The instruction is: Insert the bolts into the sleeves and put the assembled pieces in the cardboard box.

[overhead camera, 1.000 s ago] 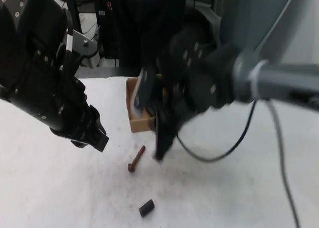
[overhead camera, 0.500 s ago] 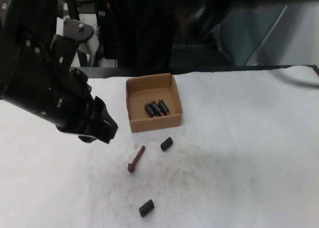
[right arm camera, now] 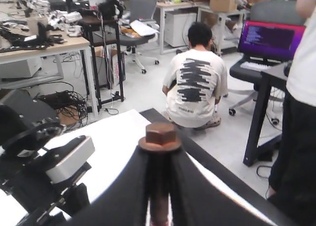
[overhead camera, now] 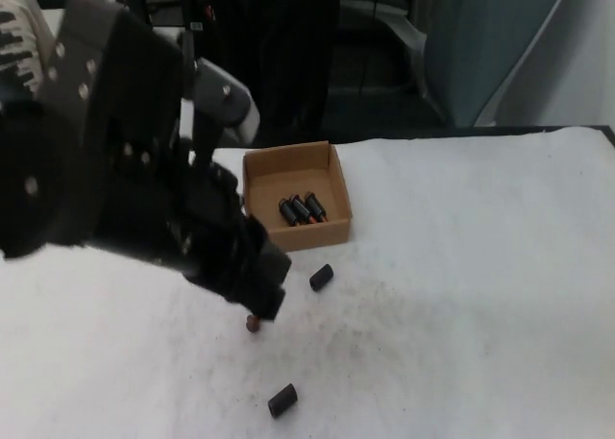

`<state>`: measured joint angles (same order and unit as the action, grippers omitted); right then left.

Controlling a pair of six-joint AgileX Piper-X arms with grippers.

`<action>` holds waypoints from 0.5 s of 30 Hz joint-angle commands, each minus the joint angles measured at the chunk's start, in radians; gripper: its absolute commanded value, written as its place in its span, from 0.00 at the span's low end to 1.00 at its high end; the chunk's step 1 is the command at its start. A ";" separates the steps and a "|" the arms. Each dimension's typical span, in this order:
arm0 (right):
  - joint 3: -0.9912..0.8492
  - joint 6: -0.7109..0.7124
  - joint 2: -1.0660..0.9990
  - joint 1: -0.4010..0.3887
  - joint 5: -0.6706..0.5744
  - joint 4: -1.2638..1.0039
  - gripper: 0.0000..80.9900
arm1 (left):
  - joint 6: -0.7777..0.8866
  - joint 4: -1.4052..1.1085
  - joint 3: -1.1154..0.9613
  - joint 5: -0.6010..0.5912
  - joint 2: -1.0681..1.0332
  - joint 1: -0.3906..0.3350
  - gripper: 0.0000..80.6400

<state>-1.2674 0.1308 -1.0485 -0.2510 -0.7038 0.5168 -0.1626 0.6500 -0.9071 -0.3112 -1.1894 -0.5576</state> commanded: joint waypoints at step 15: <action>0.067 -0.028 0.001 0.030 -0.014 0.010 0.01 | -0.016 0.010 0.141 0.003 -0.167 -0.038 0.39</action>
<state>-1.1961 0.1102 -1.0521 -0.2259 -0.7038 0.5347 -0.1720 0.6534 -0.7635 -0.3112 -1.3454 -0.5897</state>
